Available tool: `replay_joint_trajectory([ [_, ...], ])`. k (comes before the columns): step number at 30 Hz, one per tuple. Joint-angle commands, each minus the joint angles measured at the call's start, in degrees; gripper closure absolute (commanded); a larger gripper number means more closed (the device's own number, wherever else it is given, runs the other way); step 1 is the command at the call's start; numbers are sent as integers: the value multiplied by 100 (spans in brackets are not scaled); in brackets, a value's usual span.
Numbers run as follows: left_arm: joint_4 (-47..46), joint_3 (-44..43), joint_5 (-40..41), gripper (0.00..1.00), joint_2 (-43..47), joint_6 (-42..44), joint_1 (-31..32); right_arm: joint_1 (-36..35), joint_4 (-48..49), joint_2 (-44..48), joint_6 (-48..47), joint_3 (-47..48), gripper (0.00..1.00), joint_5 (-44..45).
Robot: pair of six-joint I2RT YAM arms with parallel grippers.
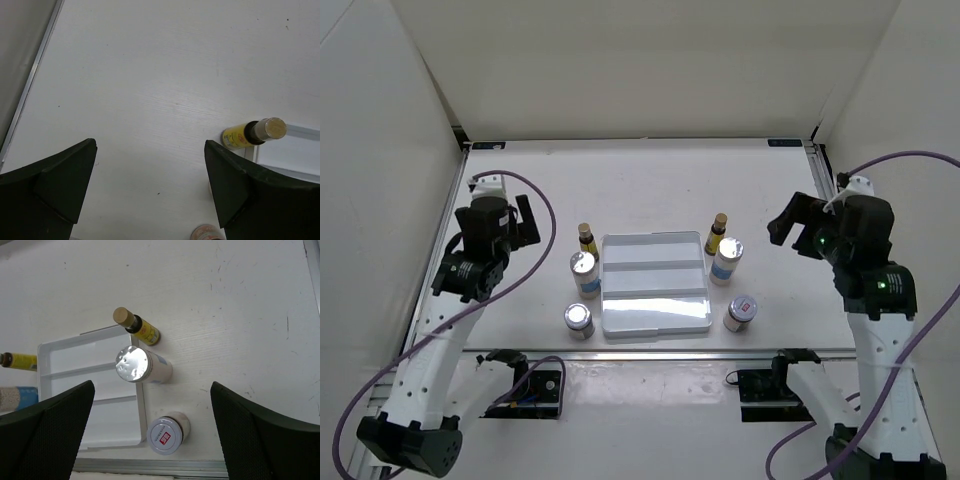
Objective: Organize the condiment bottles
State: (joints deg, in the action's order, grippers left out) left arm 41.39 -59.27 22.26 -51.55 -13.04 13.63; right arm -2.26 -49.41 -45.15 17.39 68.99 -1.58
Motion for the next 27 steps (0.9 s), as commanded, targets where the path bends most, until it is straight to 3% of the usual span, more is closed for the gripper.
replay_joint_trajectory([
  [1,63,80,488,1,522,-346,-36,-89,-113,-275,-88,167,0,70],
  [4,115,615,1049,1,1329,-1031,-36,-143,-262,-503,361,167,0,195],
  [6,37,942,1052,1,1952,-1482,-36,-143,0,-652,12,167,0,-627],
  [10,36,829,440,1,1781,-1202,-36,-283,115,-1004,10,465,0,-755],
  [15,36,645,-151,1,1087,-1087,-36,-915,-16,-2003,-51,1089,0,-98],
  [18,36,592,-152,1,902,-1034,-36,-1478,-16,-2680,-165,1388,6,509],
  [22,36,539,-205,1,901,-1034,-36,-2171,-16,-3578,-165,1775,21,1352],
  [26,36,592,-205,1,963,-973,-36,-2375,-131,-4466,-165,1969,24,1749],
  [27,36,592,-152,1,963,-973,-36,-2375,-131,-4564,-165,1969,28,1749],
])
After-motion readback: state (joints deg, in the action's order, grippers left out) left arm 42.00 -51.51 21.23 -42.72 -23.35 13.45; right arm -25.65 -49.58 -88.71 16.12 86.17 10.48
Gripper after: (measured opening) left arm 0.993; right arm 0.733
